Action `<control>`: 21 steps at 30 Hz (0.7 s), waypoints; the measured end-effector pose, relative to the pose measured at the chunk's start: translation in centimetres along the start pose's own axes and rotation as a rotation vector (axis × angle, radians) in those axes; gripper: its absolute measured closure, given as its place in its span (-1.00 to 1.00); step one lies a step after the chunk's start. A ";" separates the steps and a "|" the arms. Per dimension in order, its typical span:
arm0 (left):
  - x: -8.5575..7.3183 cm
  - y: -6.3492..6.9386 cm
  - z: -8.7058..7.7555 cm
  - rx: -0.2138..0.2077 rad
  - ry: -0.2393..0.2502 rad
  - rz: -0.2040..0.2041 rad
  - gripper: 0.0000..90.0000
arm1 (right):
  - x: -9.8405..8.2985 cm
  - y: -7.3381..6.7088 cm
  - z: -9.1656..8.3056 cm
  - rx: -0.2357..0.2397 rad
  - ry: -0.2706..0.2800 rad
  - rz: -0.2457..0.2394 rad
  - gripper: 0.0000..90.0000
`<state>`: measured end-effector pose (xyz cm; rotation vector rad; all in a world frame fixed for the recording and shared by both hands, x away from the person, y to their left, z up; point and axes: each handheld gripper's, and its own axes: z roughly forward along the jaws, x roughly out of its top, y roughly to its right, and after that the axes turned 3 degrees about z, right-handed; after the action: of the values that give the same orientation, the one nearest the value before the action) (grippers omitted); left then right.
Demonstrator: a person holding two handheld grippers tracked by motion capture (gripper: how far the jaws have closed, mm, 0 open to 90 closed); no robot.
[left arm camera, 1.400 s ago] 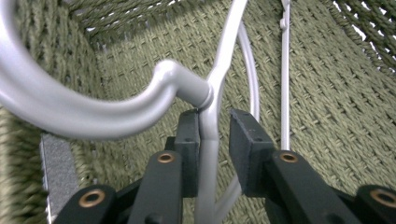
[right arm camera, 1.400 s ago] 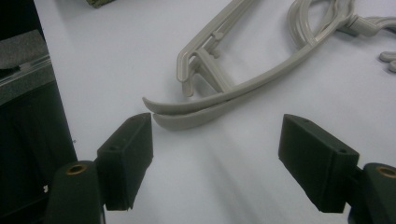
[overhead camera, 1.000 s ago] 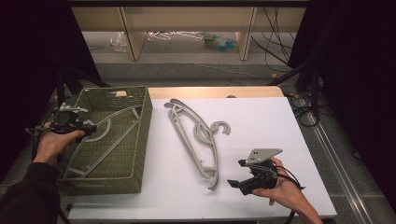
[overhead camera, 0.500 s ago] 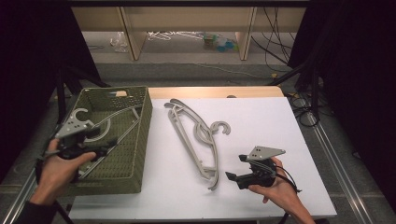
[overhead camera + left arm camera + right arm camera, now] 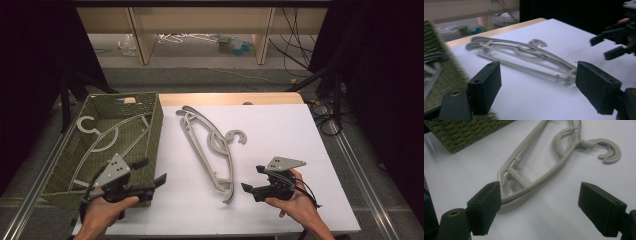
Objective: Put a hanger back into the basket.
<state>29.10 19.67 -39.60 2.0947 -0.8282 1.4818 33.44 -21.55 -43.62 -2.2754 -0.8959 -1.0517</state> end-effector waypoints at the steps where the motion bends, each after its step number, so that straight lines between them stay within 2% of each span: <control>1: -0.4 0.6 0.3 -0.012 -0.008 0.002 -0.57 | 0.0 0.0 0.0 0.000 0.001 -0.001 -0.57; 4: -1.1 1.3 0.7 -0.021 -0.002 0.013 -0.59 | 0.0 0.0 0.0 0.001 -0.002 0.002 -0.57; 6: -1.7 1.7 0.9 -0.030 0.006 -0.021 -0.60 | 0.1 0.0 0.0 -0.002 -0.003 -0.004 -0.57; 7: -1.9 1.8 1.0 -0.033 0.007 -0.016 -0.60 | 0.1 0.0 0.0 -0.002 -0.003 -0.004 -0.57; 8: -2.1 1.8 1.0 -0.034 0.010 0.015 -0.61 | 0.1 0.0 0.0 0.002 -0.001 -0.009 -0.57; 9: -2.3 2.0 1.1 -0.043 0.014 0.009 -0.62 | 0.1 0.0 0.0 -0.006 -0.002 -0.011 -0.57; 10: -2.7 2.4 1.2 -0.047 0.017 -0.027 -0.63 | 0.2 0.0 -0.1 -0.007 0.007 0.003 -0.57; 11: -2.7 2.4 1.2 -0.047 0.017 -0.027 -0.63 | 0.1 0.1 0.0 -0.005 0.011 0.002 -0.57; 15: -3.3 3.2 1.6 -0.056 -0.004 0.003 -0.63 | 0.1 0.5 0.2 -0.020 0.002 0.012 -0.56; 16: -3.5 3.6 1.8 -0.057 -0.017 0.018 -0.64 | 0.3 0.7 0.5 -0.041 -0.004 0.028 -0.56; 18: -3.5 3.7 1.8 -0.061 -0.023 0.023 -0.63 | 0.4 0.9 0.8 -0.043 -0.007 0.031 -0.56; 20: -3.4 3.8 1.8 -0.059 -0.019 0.029 -0.63 | 0.8 1.3 1.5 -0.054 -0.016 0.042 -0.56; 21: -3.3 3.7 1.8 -0.059 -0.009 0.040 -0.64 | 1.1 1.7 2.1 -0.062 -0.026 0.069 -0.56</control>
<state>26.91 16.56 -43.27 2.0543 -0.9110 1.4513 36.23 -20.90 -44.26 -2.3586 -0.7994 -1.0346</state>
